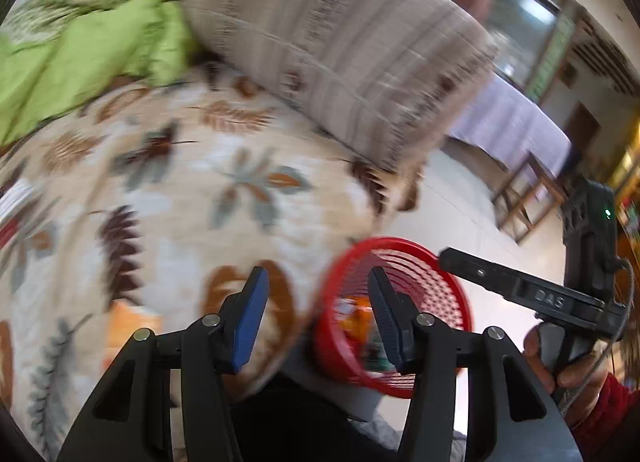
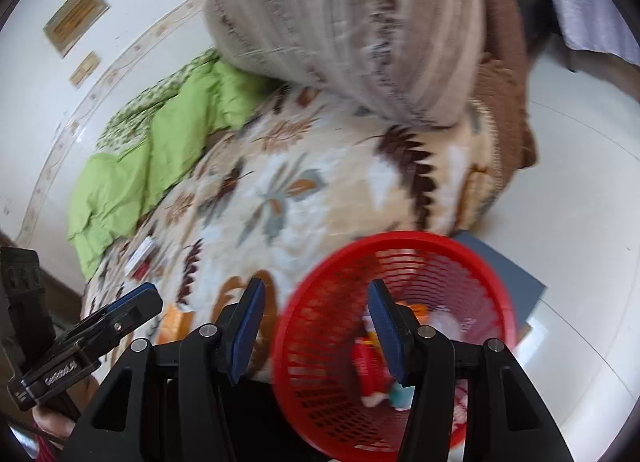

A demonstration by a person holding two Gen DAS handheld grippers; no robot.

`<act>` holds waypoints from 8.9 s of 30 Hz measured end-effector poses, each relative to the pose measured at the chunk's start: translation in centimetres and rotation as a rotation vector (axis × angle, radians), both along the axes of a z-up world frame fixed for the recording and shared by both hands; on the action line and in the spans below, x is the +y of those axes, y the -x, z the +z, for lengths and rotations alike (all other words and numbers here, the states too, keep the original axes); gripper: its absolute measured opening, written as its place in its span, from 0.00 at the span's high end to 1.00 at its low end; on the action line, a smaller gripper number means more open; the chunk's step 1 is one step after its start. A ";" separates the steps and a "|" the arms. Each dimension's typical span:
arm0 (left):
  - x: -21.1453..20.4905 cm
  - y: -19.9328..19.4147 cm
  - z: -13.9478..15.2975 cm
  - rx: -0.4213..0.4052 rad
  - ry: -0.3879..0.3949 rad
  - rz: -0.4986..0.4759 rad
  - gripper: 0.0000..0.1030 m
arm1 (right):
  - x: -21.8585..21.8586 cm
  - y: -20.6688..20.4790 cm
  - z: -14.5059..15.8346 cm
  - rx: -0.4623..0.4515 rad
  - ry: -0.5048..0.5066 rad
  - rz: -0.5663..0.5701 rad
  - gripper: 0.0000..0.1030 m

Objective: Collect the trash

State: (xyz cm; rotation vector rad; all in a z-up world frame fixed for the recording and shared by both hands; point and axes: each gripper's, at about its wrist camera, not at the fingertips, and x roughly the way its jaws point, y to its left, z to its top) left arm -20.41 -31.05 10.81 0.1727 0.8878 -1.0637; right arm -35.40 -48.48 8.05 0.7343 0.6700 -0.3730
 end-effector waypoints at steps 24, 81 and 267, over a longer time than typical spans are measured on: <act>22.7 -17.3 -3.2 -0.039 -0.015 0.627 0.45 | 17.2 -22.2 -6.4 0.338 -0.195 0.463 0.38; 21.1 -23.7 -8.0 0.073 -0.106 0.575 0.87 | 16.9 -29.5 -5.0 0.155 0.092 0.331 0.53; 12.5 2.1 0.7 -0.458 -0.093 0.282 0.00 | 13.1 -0.4 2.8 0.296 0.488 -0.269 0.06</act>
